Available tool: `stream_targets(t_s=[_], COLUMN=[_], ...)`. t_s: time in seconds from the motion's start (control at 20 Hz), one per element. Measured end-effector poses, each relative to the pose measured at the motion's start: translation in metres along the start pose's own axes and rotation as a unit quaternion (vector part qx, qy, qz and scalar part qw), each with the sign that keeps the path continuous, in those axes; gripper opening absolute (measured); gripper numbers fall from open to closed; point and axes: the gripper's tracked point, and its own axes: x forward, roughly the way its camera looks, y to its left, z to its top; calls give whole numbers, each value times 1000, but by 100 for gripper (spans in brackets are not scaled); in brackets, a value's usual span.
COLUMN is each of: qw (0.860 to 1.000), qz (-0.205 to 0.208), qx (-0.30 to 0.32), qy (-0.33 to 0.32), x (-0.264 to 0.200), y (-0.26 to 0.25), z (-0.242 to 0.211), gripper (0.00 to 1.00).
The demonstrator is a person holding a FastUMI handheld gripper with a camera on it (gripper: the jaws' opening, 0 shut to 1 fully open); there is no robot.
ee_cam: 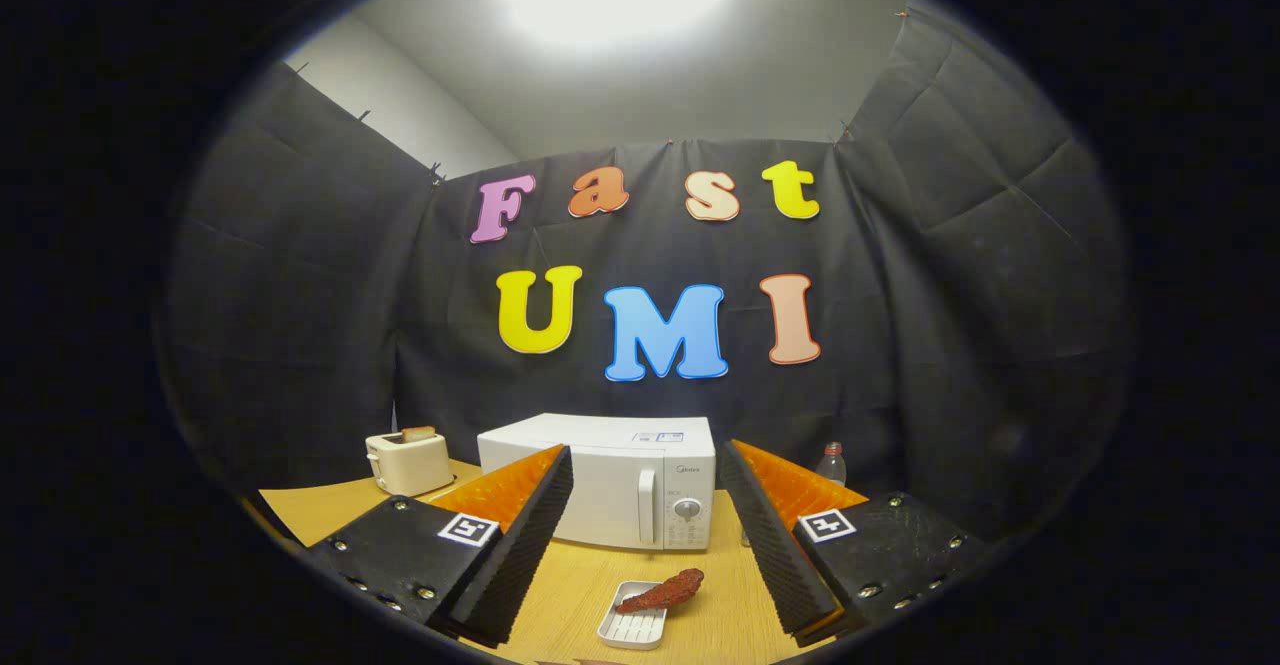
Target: Open the microwave, put the food inside, and close the microwave door.
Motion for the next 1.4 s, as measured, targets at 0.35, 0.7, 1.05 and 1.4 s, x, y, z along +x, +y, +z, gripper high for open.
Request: stream_targets(t_s=[0.35, 0.7, 1.05, 1.4], qw=[1000, 998, 998, 998], qz=[9, 34, 40, 36], qx=[-18, -43, -39, -25], qy=[19, 16, 33, 46], x=[35, 76, 107, 138], y=[21, 50, 60, 65], z=[-36, -60, -84, -103], gripper=[94, 94, 94, 94])
